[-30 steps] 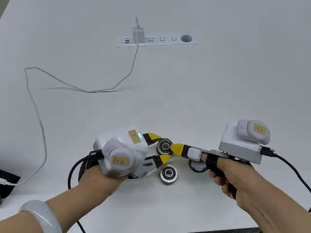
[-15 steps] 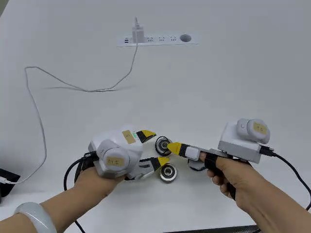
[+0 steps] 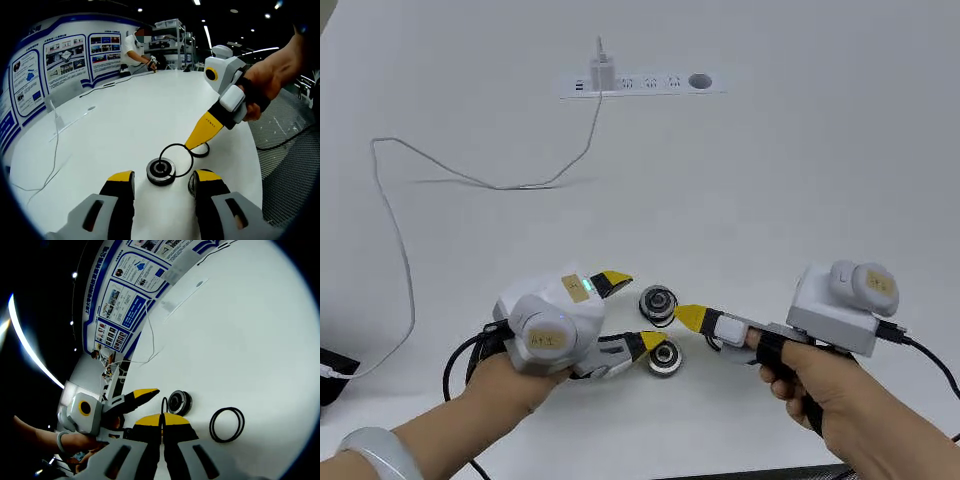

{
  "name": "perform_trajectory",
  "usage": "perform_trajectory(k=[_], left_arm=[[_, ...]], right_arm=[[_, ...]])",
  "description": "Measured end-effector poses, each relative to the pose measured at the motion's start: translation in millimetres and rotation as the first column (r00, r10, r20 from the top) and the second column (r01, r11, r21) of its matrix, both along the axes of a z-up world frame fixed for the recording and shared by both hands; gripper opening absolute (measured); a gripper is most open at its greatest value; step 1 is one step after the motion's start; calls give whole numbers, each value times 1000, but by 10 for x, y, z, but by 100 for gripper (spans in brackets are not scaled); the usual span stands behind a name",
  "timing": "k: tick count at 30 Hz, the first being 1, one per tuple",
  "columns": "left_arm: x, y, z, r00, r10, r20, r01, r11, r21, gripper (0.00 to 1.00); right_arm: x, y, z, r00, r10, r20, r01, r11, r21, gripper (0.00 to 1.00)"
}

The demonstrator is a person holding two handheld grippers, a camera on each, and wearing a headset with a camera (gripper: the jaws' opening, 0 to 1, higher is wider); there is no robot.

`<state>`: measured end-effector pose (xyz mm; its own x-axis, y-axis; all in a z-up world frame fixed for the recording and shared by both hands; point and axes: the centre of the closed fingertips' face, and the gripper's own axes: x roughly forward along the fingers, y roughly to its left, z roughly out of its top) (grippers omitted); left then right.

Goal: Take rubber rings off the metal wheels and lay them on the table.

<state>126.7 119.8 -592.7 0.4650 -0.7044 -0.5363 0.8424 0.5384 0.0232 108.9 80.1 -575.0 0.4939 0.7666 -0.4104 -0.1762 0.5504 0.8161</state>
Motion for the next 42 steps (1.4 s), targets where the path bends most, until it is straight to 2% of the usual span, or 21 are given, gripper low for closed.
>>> perform_trajectory(k=[7,12,17,27,32,34,42], left_arm=[[-22,15,3,1000,4,-4,-4,1000,0,50],[-29,18,6,1000,1,-1,-1,1000,2,49],[-27,20,-4,1000,-1,-4,1,1000,3,48],[-36,30,-18,1000,-3,-9,3,1000,8,47],[-34,33,-25,1000,-3,-11,3,1000,6,46],[-33,33,-24,1000,-3,-11,3,1000,7,46],[-31,14,-19,1000,-5,-14,5,1000,7,45]], right_arm=[[-55,-227,-26,999,-45,-12,45,999,-12,2],[-89,-415,-82,996,-82,-27,81,996,-30,2],[-126,-524,-149,995,-95,-39,93,994,-50,2],[-143,-609,-250,992,-112,-56,107,991,-77,2],[-146,-646,-315,993,-107,-49,101,987,-123,4],[-145,-654,-323,993,-105,-45,98,986,-134,8],[-165,-692,-337,997,-70,-19,65,979,-194,10]])
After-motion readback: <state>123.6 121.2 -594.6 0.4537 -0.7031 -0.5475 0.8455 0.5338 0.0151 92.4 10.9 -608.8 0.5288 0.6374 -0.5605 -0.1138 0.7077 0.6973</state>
